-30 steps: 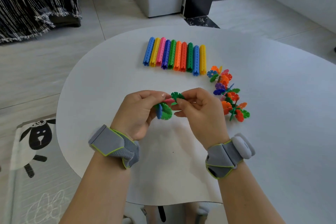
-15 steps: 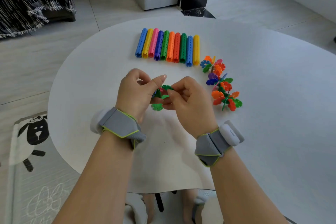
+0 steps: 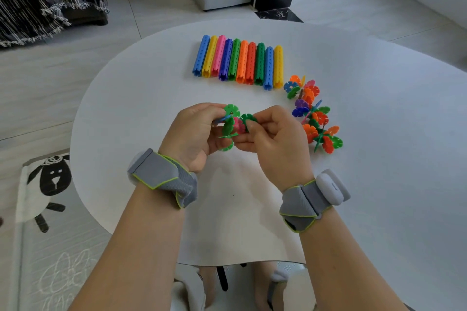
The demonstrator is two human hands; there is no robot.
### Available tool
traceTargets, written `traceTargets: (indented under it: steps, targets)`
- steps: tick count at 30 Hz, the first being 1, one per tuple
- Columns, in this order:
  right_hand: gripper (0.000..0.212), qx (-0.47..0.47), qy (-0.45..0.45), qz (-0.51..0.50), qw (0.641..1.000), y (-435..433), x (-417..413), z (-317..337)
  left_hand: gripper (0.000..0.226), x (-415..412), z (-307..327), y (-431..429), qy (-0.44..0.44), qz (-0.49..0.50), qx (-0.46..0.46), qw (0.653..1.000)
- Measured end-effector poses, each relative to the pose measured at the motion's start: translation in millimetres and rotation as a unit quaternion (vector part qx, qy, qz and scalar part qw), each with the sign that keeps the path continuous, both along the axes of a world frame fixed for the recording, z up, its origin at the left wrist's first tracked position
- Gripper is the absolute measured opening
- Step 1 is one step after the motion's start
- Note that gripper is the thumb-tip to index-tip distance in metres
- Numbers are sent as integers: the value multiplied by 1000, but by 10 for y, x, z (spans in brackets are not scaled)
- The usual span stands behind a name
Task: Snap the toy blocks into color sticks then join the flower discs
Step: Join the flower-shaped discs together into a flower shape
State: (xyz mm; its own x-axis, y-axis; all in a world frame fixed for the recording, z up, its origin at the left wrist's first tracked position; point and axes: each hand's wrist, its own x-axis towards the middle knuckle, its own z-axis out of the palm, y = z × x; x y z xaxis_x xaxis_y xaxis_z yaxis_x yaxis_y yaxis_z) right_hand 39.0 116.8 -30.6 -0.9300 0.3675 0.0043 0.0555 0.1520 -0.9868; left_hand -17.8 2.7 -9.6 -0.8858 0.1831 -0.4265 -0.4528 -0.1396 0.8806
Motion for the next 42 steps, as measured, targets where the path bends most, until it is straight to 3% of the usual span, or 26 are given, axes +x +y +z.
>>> traceTargets:
  steps: [10, 14, 19, 27, 38, 42]
  targets:
    - [15, 33, 1, 25, 999, 9, -20, -42, 24, -25, 11, -10, -35, 46, 68, 996]
    - [17, 140, 14, -5, 990, 32, -21, -80, 29, -4, -2, -19, -26, 34, 76, 996]
    - [15, 176, 23, 4, 984, 35, -24, -99, 27, 10, 9, -25, -25, 20, 70, 997]
    - [8, 268, 65, 5, 961, 38, -18, -128, 19, -13, -13, -93, 5, -7, 28, 1000]
    - [13, 294, 74, 19, 953, 49, -42, -177, 23, -4, -26, -73, 32, -19, -19, 999]
    - [14, 294, 69, 13, 953, 20, -38, -193, 33, 1, -82, -31, 96, -7, -93, 991]
